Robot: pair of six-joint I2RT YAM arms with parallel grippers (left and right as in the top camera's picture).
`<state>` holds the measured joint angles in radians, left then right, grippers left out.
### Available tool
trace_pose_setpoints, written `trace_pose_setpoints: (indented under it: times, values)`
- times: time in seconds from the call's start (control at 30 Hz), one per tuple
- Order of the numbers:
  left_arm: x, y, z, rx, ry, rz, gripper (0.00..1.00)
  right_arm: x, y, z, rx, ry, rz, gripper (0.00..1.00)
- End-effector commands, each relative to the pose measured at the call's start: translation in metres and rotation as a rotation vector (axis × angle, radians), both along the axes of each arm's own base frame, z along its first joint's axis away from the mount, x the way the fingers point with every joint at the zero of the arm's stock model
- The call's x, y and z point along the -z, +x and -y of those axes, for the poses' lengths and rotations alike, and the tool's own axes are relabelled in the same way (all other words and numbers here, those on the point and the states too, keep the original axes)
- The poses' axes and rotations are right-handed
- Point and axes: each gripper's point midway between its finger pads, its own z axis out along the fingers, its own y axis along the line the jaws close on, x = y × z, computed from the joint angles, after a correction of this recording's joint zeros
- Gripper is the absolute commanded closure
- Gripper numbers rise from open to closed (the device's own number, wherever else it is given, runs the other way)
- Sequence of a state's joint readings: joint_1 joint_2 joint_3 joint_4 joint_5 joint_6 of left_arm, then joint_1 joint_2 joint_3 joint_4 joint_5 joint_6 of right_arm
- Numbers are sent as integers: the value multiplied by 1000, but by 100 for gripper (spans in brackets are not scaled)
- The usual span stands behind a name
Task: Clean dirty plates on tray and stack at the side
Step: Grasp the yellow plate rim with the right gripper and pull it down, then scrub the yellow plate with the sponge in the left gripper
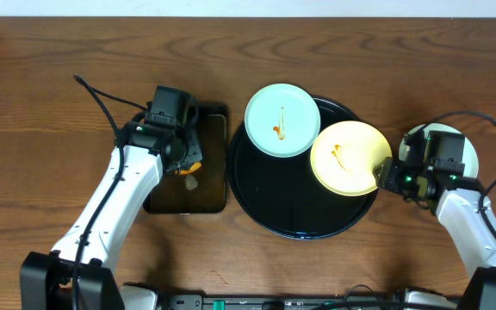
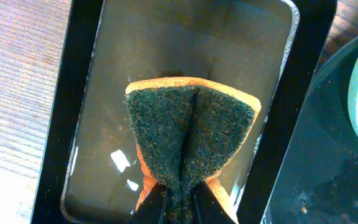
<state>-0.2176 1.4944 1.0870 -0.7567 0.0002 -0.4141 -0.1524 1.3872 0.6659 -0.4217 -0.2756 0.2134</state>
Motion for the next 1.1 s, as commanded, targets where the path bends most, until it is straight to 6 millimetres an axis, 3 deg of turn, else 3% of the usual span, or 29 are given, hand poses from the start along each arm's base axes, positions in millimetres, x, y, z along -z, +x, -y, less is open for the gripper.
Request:
trace_pose_setpoints:
  times: [0.0, 0.03, 0.07, 0.1, 0.43, 0.63, 0.87, 1.07]
  values:
    - [3, -1, -3, 5, 14, -9, 89, 13, -6, 0, 64, 4, -16, 56]
    - [3, -1, -3, 5, 14, -9, 89, 16, -8, -2, 71, 9, -17, 59]
    - [3, -1, -3, 5, 14, -9, 89, 20, -10, -4, 76, 16, -22, 71]
    - [3, -1, -3, 5, 14, -9, 89, 21, -12, -6, 77, 19, -27, 75]
    - [3, -2, 1, 14, -10, -14, 89, 18, -15, -38, -23, 93, -27, 99]
    - [3, -2, 3, 18, -13, -15, 92, 15, -19, -50, -62, 112, -30, 99]
    - [2, -6, 24, 68, -119, -33, 92, 16, -26, -56, -81, 113, -55, 99]
    - [-5, -9, 76, 239, -214, 3, 92, 19, -34, -66, -121, 111, -83, 99]
